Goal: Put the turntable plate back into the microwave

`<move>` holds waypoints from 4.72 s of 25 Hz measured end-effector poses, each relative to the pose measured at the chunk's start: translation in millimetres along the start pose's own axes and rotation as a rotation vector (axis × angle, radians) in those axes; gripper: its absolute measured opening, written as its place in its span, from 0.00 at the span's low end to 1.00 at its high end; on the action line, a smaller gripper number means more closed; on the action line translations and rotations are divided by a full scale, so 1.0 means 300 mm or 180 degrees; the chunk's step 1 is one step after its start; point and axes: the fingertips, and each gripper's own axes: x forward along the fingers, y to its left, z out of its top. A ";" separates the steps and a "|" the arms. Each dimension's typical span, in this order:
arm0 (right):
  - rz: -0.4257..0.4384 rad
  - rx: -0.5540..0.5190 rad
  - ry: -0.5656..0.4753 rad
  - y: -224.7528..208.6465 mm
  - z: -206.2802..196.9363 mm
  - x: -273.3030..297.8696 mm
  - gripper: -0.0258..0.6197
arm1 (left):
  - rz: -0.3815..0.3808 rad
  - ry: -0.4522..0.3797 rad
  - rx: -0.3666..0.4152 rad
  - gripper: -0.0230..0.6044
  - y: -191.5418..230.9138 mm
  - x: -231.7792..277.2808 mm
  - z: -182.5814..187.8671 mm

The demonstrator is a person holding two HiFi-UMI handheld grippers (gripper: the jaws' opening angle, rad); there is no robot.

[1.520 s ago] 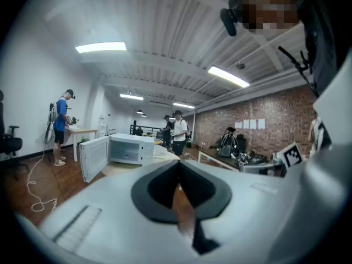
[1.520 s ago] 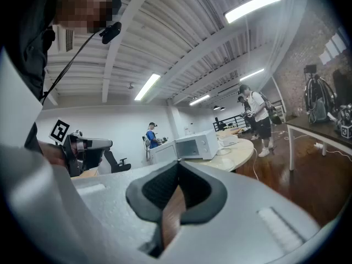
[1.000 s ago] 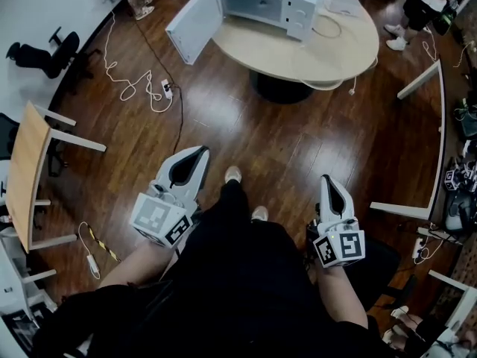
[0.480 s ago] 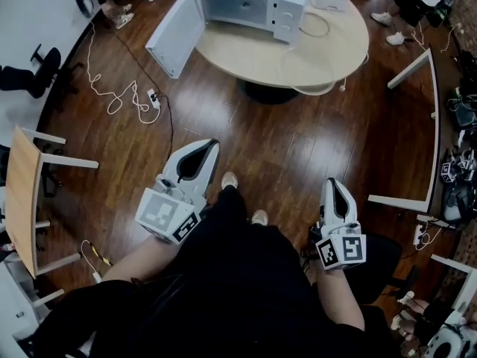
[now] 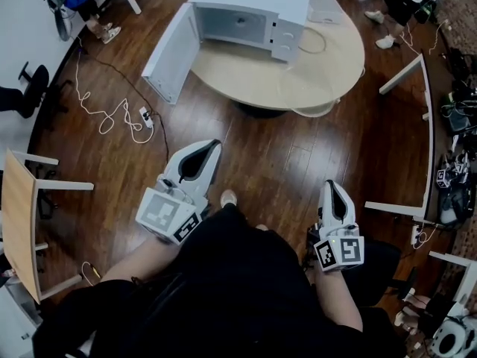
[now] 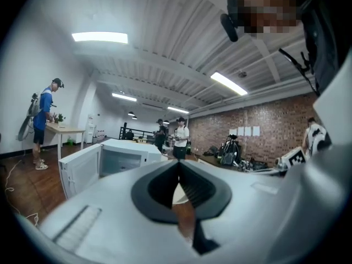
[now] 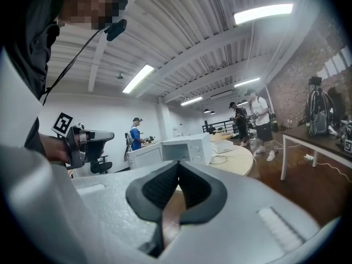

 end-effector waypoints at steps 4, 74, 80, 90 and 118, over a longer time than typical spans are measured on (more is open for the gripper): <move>-0.0057 -0.0056 0.0002 0.027 0.031 0.067 0.04 | -0.0070 0.0039 -0.0098 0.04 0.082 0.025 0.002; 0.0214 -0.0092 -0.0081 -0.231 0.214 0.758 0.04 | 0.0230 -0.0022 0.0236 0.04 0.468 0.555 0.169; 0.0380 0.0004 -0.0010 -0.305 0.167 0.816 0.04 | 0.0431 0.0040 0.0260 0.04 0.465 0.617 0.150; 0.0555 0.0141 -0.0015 -0.301 0.125 0.857 0.04 | 0.0501 0.0227 0.0357 0.04 0.447 0.650 0.161; 0.0092 0.0017 -0.0019 -0.293 0.157 0.990 0.04 | 0.0033 0.0145 0.0325 0.04 0.633 0.797 0.193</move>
